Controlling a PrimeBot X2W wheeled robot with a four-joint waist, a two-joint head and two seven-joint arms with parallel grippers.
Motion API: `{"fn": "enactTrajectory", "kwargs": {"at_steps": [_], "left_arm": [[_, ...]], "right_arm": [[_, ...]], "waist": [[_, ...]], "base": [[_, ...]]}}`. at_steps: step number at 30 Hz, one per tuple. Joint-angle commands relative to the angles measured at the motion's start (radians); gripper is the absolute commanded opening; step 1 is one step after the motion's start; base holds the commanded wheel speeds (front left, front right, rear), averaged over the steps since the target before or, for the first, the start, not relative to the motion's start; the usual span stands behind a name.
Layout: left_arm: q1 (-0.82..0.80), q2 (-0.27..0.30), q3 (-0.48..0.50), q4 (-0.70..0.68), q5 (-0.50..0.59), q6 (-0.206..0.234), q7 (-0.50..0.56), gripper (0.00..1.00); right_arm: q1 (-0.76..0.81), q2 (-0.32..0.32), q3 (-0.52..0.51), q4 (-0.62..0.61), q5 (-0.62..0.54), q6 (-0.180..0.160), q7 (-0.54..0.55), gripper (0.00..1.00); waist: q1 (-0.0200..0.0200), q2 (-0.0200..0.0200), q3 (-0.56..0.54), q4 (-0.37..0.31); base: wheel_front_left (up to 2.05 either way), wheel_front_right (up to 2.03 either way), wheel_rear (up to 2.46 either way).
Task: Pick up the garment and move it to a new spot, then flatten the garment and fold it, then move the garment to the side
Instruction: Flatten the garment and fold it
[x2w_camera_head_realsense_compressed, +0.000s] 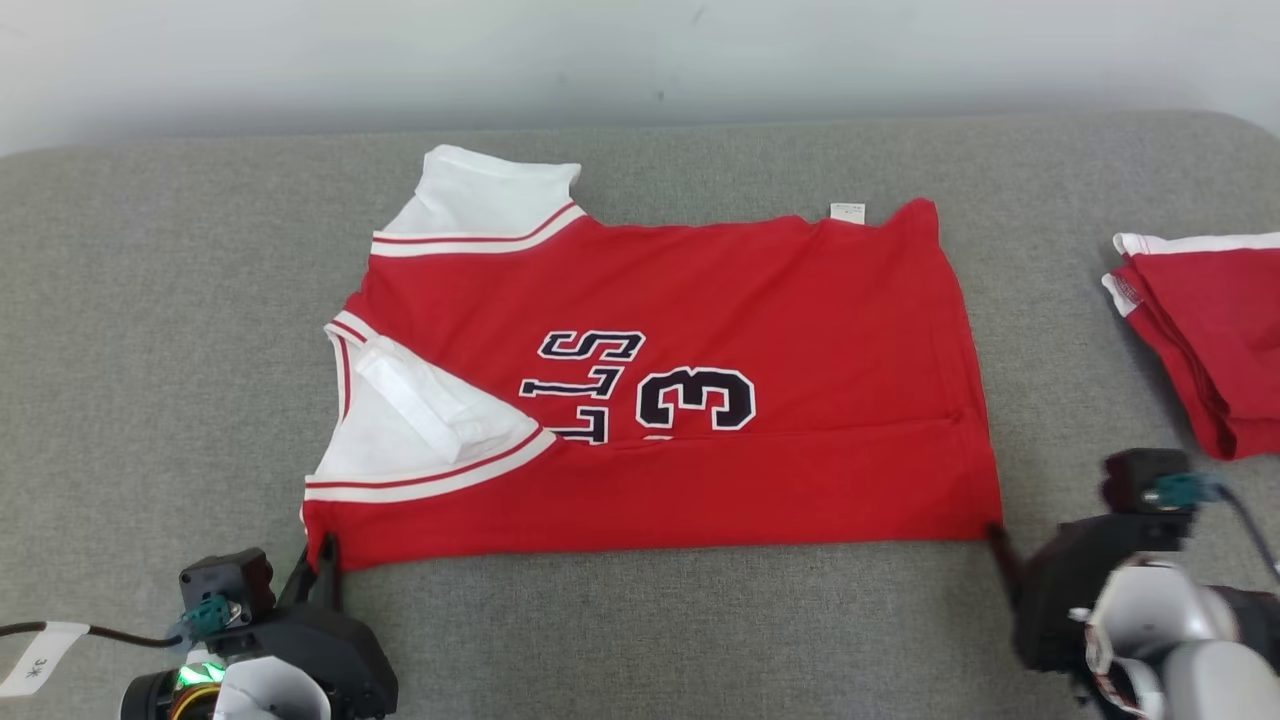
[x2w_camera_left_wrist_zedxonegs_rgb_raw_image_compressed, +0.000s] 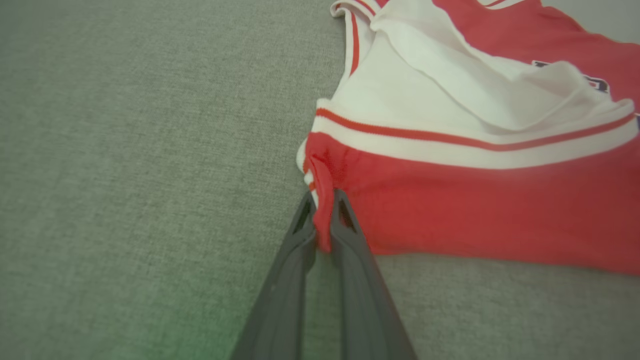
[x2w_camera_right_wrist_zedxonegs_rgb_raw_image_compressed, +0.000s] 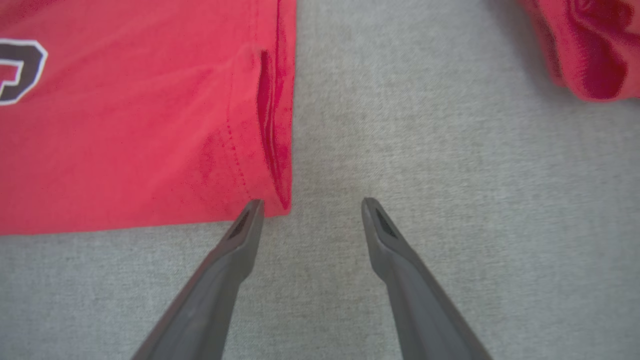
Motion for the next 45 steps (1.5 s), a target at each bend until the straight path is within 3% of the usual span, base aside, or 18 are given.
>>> {"fn": "enactTrajectory", "kwargs": {"at_steps": [1,6,9,19,27,28,29,31,32,39,45], "left_arm": [[0.027,0.006,0.001,0.012,-0.006,0.002,-0.002,0.00],[0.042,0.013,0.006,0.005,-0.013,0.007,-0.008,0.00],[0.047,0.012,0.003,-0.003,-0.015,0.008,-0.008,0.00],[0.010,0.010,-0.018,-0.025,-0.003,0.004,-0.004,0.00],[-0.007,0.008,-0.025,-0.014,-0.005,0.002,-0.012,0.00],[-0.008,0.009,-0.026,-0.011,-0.006,0.001,-0.014,0.00],[-0.008,0.009,-0.026,-0.010,-0.007,0.001,-0.015,0.00],[-0.010,0.012,-0.025,-0.009,-0.008,-0.001,-0.020,0.00],[-0.011,0.014,-0.025,-0.010,-0.009,-0.003,-0.024,0.00],[0.024,0.011,-0.016,-0.044,-0.024,0.000,-0.052,0.00],[0.090,0.021,-0.011,-0.109,-0.042,0.007,-0.051,0.00]], "right_arm": [[0.019,-0.002,-0.024,-0.044,-0.002,-0.003,0.007,1.00],[0.062,-0.001,-0.053,-0.192,0.024,-0.003,0.037,1.00],[0.055,-0.001,-0.041,-0.201,0.027,-0.003,0.035,1.00],[-0.072,-0.001,-0.010,0.030,0.039,-0.003,-0.034,1.00],[-0.103,0.001,0.008,0.186,0.030,-0.003,-0.015,1.00],[-0.103,0.001,0.007,0.200,0.041,-0.003,-0.014,0.83],[-0.102,0.002,0.005,0.213,0.049,-0.003,-0.013,0.42],[-0.107,0.002,0.007,0.231,0.054,-0.003,-0.020,0.10],[-0.107,0.002,0.008,0.237,0.056,-0.003,-0.024,0.00],[-0.093,-0.002,-0.016,0.237,0.068,-0.003,-0.063,0.00],[-0.041,-0.003,-0.036,0.144,0.079,-0.003,-0.040,0.00]], "waist": [[0.0000,-0.0001,-0.016,0.005],[0.0000,-0.0001,-0.031,-0.002],[0.0000,-0.0001,-0.027,-0.003],[0.0000,-0.0001,0.014,0.020],[0.0000,-0.0001,0.024,0.034],[0.0000,-0.0001,0.024,0.034],[0.0000,-0.0001,0.023,0.034],[0.0000,-0.0001,0.021,0.032],[0.0000,-0.0001,0.020,0.030],[0.0000,-0.0001,-0.007,0.026],[0.0000,-0.0001,-0.041,0.022]], "base": [[0.00,0.00,0.00],[0.00,0.00,0.00],[0.00,0.00,0.00],[0.00,0.00,0.00],[0.00,0.00,0.00],[0.00,0.00,0.00],[0.00,0.00,0.00],[0.00,0.00,0.00],[0.00,0.00,0.00],[0.00,0.00,0.00],[0.00,0.00,0.00]]}}
